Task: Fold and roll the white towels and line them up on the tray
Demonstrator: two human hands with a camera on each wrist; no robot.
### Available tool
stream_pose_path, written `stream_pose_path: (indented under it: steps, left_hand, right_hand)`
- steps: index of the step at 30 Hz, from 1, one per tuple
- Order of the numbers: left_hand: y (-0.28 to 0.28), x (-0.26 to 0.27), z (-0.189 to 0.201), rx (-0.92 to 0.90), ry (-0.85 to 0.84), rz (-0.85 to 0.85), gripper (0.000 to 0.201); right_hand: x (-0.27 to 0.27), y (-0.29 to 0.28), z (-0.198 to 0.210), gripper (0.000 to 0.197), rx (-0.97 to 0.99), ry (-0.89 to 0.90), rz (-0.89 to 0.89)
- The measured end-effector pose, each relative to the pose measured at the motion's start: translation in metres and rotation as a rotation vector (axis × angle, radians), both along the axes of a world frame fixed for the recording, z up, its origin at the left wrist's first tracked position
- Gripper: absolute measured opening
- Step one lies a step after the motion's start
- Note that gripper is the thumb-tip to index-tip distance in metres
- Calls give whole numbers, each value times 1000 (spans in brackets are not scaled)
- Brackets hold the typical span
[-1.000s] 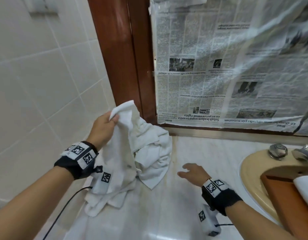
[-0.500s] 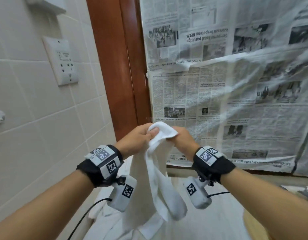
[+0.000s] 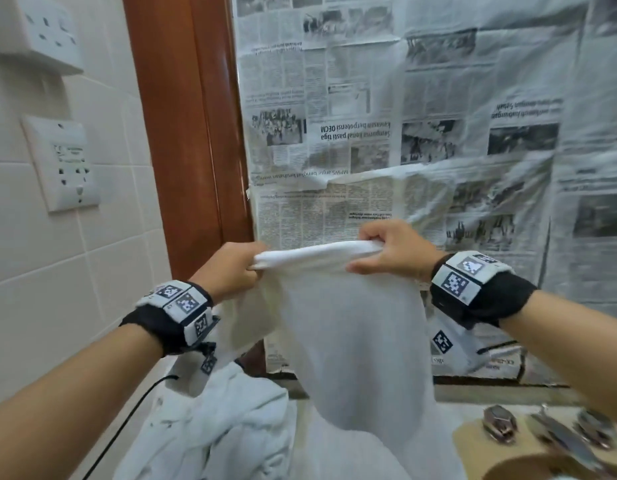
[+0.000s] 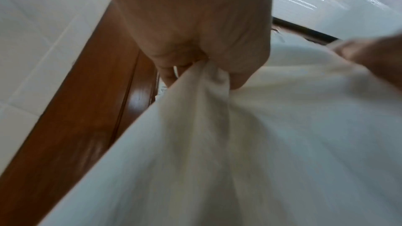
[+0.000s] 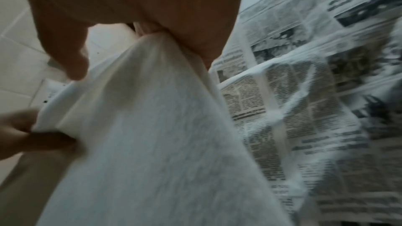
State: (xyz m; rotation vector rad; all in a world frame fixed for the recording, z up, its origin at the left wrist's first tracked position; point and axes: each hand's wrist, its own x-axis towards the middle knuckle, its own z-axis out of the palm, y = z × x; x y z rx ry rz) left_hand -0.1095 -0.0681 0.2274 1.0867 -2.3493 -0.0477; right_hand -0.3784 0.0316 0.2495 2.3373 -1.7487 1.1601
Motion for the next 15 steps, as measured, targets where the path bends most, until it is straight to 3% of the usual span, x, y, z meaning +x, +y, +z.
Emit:
stream_pose_path:
  steps: [2,6,9,12,15]
  left_hand:
    - [1,-2,9,34,93,-76,29]
    - [5,-11,14,-14,32,-156,29]
    - [2,-7,10,-20,30,-158,39]
    - [-2,1,1,30,82,-139,48]
    - [-4,6,-15,143,130,-101,55]
  right_hand:
    - [-20,1,-6,38,36,75,-22]
    - [-49,-5,-37,11,99,202,-189]
    - [-70,-10,-66,32,188,159,-301]
    - [-87,-10,-98,38,259,65,-376]
    - [-86,-8,-123,40,238,-219,-321]
